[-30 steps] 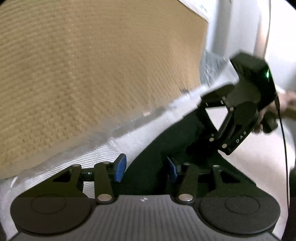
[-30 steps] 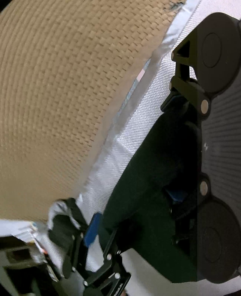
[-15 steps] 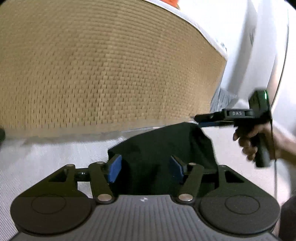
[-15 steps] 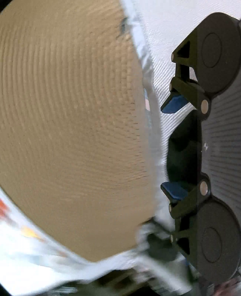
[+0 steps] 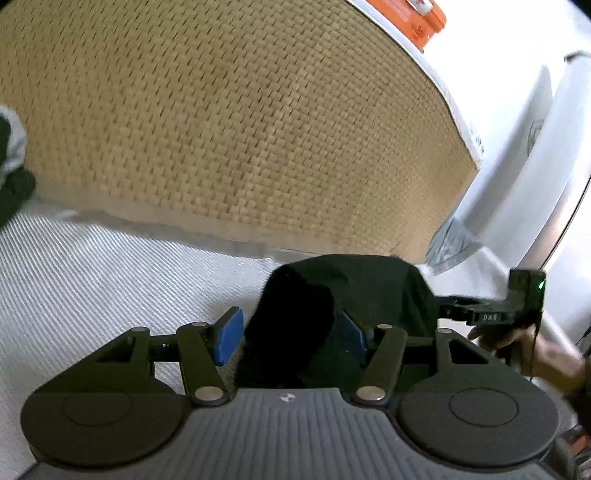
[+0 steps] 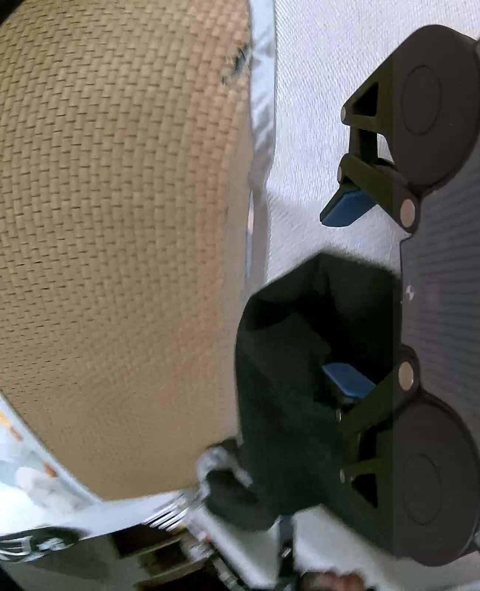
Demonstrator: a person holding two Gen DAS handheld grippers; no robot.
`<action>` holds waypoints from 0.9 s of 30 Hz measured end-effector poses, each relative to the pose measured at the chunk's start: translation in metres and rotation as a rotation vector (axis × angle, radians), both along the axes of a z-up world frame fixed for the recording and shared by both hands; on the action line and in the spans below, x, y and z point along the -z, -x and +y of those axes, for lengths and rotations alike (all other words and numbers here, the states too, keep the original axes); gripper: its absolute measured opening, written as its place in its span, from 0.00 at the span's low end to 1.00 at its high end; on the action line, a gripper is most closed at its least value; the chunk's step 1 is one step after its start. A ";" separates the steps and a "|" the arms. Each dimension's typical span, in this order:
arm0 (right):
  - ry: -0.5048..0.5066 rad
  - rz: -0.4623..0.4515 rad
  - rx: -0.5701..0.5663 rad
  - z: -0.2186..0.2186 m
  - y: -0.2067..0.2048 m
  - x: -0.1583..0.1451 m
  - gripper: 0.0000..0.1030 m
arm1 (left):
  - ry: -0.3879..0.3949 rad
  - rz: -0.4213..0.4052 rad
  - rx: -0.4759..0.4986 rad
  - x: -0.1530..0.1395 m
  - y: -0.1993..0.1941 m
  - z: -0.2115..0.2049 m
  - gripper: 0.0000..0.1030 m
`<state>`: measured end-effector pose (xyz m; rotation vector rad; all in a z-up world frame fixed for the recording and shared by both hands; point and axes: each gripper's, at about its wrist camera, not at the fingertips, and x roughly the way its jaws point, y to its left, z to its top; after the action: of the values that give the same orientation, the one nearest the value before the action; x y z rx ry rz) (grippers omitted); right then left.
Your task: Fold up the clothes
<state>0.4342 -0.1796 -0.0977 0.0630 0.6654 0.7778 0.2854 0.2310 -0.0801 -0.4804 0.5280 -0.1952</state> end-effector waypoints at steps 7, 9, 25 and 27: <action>-0.187 -0.026 -0.038 -0.022 0.004 -0.018 0.82 | -0.004 -0.074 0.048 0.000 0.002 -0.007 0.66; -0.254 0.010 -0.069 -0.027 0.000 -0.019 0.82 | 0.040 -0.087 0.077 0.002 0.002 -0.006 0.67; -0.217 0.162 -0.266 0.067 0.019 0.020 0.77 | -0.073 0.088 0.178 0.028 -0.042 -0.052 0.54; -0.208 0.119 -0.270 0.073 0.028 0.014 0.54 | -0.103 0.084 0.208 0.026 -0.040 -0.060 0.29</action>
<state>0.4063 -0.1068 -0.1113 0.2140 0.7122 1.1088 0.3255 0.1708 -0.1056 -0.3337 0.6669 -0.3466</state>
